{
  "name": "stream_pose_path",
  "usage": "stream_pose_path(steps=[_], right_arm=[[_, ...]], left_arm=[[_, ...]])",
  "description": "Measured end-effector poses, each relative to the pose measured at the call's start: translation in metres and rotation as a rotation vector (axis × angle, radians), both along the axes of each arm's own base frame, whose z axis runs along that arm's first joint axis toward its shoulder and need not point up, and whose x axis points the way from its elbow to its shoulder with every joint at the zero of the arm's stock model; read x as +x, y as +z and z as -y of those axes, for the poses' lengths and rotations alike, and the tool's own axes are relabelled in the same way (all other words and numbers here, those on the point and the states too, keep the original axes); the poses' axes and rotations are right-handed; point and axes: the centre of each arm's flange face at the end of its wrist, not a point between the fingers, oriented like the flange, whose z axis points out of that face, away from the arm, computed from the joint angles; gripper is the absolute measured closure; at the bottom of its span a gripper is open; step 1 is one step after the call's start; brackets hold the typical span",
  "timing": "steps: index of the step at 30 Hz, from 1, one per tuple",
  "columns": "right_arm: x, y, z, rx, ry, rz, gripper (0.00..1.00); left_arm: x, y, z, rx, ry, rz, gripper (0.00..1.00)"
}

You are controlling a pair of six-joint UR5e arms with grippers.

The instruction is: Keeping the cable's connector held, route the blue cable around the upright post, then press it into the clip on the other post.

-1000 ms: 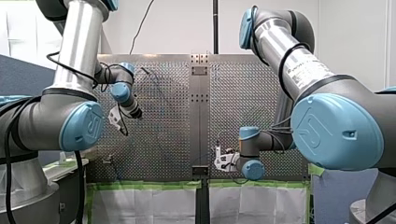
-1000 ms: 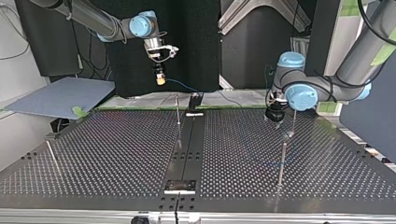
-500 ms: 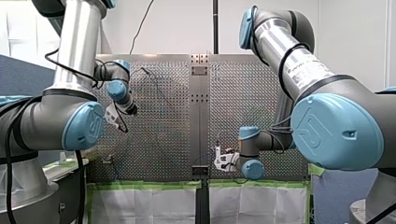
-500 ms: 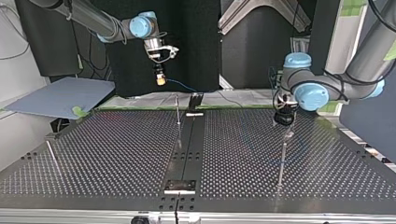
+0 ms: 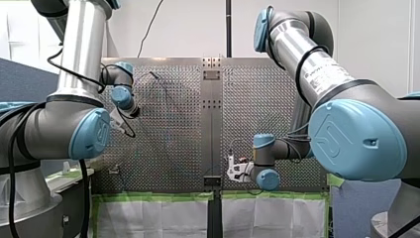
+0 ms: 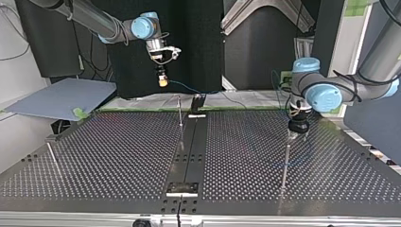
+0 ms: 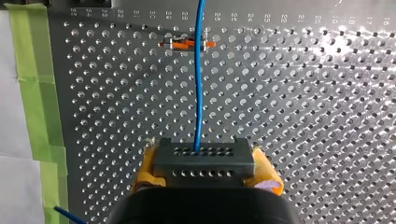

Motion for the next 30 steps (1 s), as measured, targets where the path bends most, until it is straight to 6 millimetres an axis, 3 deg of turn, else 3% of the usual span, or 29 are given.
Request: stream_pose_path(steps=[7,17,30], right_arm=[[0.0,0.0,0.0,0.001,0.0,-0.003,1.0],[0.0,0.0,0.0,0.001,0.0,-0.003,1.0],[0.0,0.0,0.001,0.0,0.0,-0.002,1.0]], left_arm=[[0.001,0.0,-0.012,0.002,0.042,-0.002,0.0],[-0.005,0.0,-0.015,-0.023,0.039,-0.028,0.0],[-0.019,0.04,-0.02,-0.07,0.044,0.063,0.0]])
